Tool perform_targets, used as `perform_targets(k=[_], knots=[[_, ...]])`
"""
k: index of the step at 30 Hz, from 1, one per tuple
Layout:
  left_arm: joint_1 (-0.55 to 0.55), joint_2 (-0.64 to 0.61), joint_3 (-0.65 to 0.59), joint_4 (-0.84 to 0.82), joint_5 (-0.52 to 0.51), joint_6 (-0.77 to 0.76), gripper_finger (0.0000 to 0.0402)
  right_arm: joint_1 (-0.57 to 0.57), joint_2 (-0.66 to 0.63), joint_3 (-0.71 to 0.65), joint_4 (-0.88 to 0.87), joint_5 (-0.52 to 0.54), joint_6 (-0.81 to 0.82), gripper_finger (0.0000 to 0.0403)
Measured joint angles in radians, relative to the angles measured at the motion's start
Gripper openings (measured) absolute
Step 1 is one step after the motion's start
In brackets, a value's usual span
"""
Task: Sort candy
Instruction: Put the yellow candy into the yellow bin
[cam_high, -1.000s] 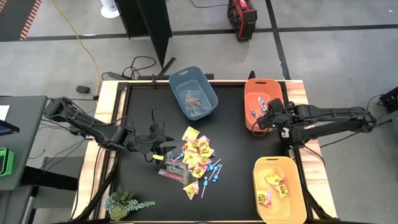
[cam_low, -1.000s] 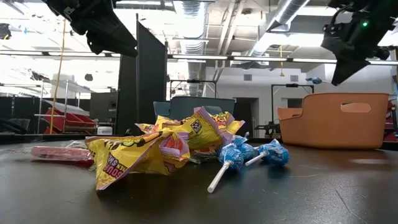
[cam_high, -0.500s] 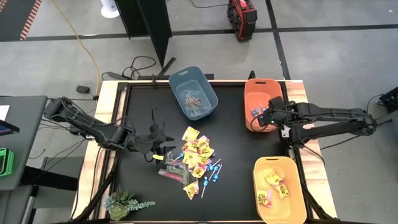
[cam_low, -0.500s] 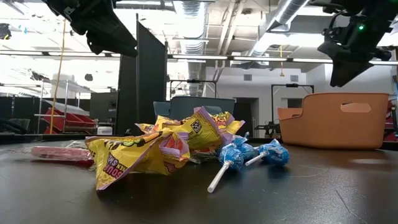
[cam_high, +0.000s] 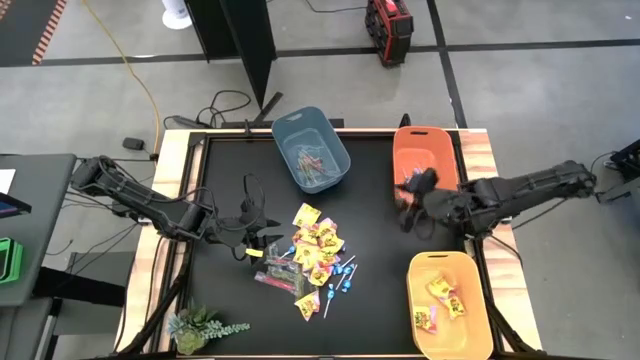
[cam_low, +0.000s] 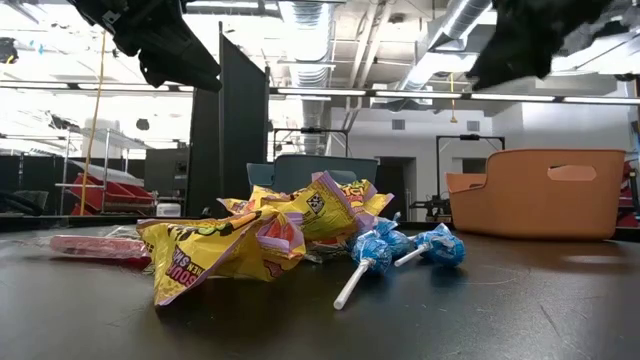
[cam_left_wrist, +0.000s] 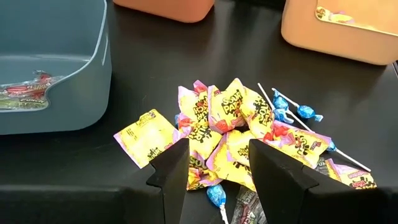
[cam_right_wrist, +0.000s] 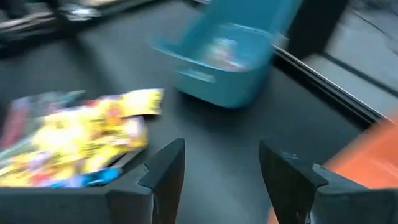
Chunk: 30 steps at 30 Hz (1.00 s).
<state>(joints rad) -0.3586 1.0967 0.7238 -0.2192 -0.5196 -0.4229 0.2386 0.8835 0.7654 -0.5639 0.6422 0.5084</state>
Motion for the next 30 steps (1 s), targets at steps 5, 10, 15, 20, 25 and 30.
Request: perform_targets(k=[5,10,15,20,25,30], knots=[[0.000,0.001,0.000,0.000,-0.001,0.017,0.0160,0.127,0.111,0.000,0.156,-0.001,-0.087,0.0208],[-0.001,0.001,0.000,-0.001,-0.001,0.023,0.0160,0.220,0.260,0.005,0.264,-0.038,-0.126,0.0206],[-0.001,0.001,0.000,-0.001,-0.002,0.022,0.0160,0.265,0.461,0.098,0.273,-0.046,-0.126,0.0206],[-0.001,0.001,0.000,-0.001,-0.004,0.019,0.0160,0.258,0.658,0.263,0.264,-0.046,-0.160,0.0206],[-0.001,0.001,0.000,-0.001,-0.004,0.016,0.0160,0.227,0.837,0.424,0.215,-0.046,-0.220,0.0206],[-0.001,0.001,0.000,-0.001,-0.004,0.016,0.0160,0.188,0.982,0.530,0.117,-0.055,-0.233,0.0206]])
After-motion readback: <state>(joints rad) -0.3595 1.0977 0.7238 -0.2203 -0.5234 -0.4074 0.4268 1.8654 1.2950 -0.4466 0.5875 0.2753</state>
